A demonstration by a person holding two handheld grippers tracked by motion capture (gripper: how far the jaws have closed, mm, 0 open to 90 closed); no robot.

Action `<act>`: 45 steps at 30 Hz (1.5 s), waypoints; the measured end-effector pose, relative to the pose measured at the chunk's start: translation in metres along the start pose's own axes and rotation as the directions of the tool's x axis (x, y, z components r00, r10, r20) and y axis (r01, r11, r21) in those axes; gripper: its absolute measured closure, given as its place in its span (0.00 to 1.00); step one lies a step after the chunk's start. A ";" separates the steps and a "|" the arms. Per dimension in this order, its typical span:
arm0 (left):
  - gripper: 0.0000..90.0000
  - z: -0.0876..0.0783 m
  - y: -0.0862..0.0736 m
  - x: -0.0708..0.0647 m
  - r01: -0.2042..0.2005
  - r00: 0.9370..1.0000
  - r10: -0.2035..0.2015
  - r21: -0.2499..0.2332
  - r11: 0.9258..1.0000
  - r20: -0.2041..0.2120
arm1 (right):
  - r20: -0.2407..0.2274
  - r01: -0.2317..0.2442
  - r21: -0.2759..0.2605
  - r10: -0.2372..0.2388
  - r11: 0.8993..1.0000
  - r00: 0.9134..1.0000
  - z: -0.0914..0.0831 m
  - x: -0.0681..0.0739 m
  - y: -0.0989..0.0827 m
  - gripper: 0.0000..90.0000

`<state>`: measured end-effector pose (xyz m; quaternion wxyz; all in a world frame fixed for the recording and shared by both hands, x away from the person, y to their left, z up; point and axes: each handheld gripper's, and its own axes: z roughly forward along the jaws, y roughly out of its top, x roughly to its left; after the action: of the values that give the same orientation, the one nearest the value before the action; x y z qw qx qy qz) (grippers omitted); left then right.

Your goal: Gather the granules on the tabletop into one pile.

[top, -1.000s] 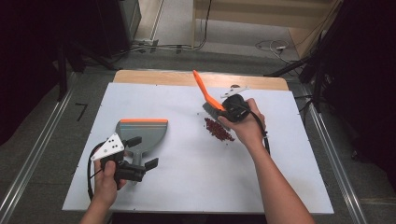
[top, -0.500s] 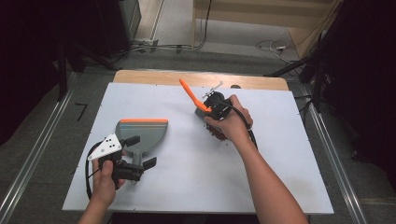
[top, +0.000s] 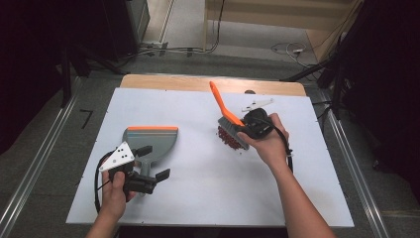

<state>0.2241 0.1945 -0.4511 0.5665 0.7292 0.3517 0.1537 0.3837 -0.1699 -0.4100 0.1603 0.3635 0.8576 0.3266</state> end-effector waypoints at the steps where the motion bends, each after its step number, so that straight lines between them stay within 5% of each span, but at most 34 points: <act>1: 0.00 0.000 0.000 0.000 0.000 1.000 0.000 -0.001 1.000 -0.001 | -0.005 -0.009 -0.018 0.009 1.000 1.000 -0.004 -0.001 -0.004 0.76; 10: 0.00 -0.001 -0.001 0.002 -0.001 1.000 0.001 -0.006 1.000 -0.011 | -0.005 -0.077 -0.130 0.077 0.989 0.997 -0.033 -0.014 -0.041 0.76; 19: 0.00 0.000 -0.003 0.003 -0.002 1.000 0.002 -0.011 1.000 -0.019 | -0.001 -0.133 -0.164 0.134 0.978 0.991 -0.054 -0.027 -0.076 0.76; 28: 0.00 -0.004 -0.004 0.004 0.004 0.999 -0.006 -0.045 0.999 -0.051 | 0.006 -0.213 -0.206 0.219 0.955 0.976 -0.071 -0.043 -0.111 0.76; 35: 0.00 -0.010 -0.005 0.009 0.015 0.996 -0.021 -0.072 0.997 -0.087 | -0.019 -0.291 -0.254 0.296 0.922 0.955 -0.086 -0.050 -0.137 0.76; 45: 0.00 -0.018 -0.010 0.016 0.018 0.992 -0.031 -0.101 0.995 -0.122 | -0.019 -0.305 -0.317 0.315 0.898 0.949 -0.095 -0.059 -0.153 0.76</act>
<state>0.2205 0.2195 -0.4571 0.5813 0.6848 0.3868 0.2088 0.2960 -0.3350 -0.4418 0.1765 0.4703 0.7225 0.4751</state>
